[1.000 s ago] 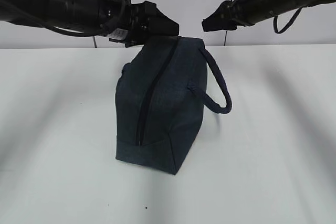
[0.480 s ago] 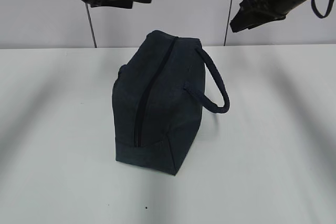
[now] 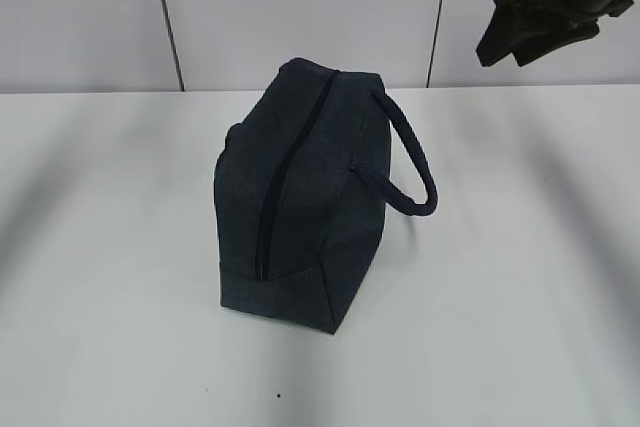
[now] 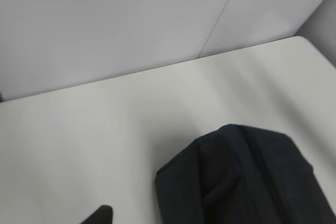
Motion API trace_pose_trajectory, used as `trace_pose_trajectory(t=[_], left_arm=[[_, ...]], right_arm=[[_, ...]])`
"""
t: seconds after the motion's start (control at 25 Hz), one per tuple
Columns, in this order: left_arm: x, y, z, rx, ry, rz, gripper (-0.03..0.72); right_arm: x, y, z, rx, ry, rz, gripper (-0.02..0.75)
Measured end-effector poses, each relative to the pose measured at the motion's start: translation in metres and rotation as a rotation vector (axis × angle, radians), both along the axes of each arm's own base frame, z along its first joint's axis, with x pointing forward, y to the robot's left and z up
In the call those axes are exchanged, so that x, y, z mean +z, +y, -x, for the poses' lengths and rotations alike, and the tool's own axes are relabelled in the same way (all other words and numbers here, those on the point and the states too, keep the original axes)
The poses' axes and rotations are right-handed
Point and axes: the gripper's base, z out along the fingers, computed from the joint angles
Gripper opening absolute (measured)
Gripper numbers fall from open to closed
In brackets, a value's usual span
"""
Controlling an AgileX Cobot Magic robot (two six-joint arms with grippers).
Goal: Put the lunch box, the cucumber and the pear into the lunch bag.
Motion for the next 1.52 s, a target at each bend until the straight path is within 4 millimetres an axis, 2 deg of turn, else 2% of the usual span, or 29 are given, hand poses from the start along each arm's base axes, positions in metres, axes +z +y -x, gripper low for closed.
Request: trace_pose_trajectory(t=[0.2, 0.56, 0.76, 0.88, 1.08, 1.16, 1.28, 1.44, 1.52], left_arm=[[0.006, 0.018, 0.016, 0.093, 0.064, -0.138, 0.400], [0.017, 0.040, 0.046, 0.243, 0.197, -0.300, 0.396], [0.025, 0.044, 0.054, 0.299, 0.185, -0.296, 0.396], [0.038, 0.045, 0.066, 0.320, 0.149, -0.273, 0.396], [0.064, 0.049, 0.096, 0.333, 0.066, -0.245, 0.396], [0.075, 0.052, 0.115, 0.339, 0.021, -0.231, 0.396], [0.087, 0.056, 0.149, 0.353, -0.035, -0.206, 0.396], [0.085, 0.063, 0.198, 0.368, -0.076, -0.182, 0.396], [0.072, 0.065, 0.217, 0.371, -0.073, -0.180, 0.396]], right_arm=[[0.016, -0.006, 0.017, -0.043, 0.045, 0.050, 0.398], [0.062, -0.008, 0.049, -0.078, -0.052, 0.047, 0.398], [0.084, -0.008, 0.067, -0.080, -0.110, 0.043, 0.398], [0.101, -0.008, 0.082, -0.082, -0.160, 0.043, 0.398], [0.130, -0.011, 0.125, -0.089, -0.254, 0.066, 0.396], [0.141, -0.012, 0.147, -0.093, -0.294, 0.069, 0.394], [0.157, -0.013, 0.189, -0.103, -0.368, 0.062, 0.389], [0.162, -0.014, 0.244, -0.115, -0.436, 0.051, 0.387], [0.160, -0.015, 0.272, -0.123, -0.472, 0.055, 0.387]])
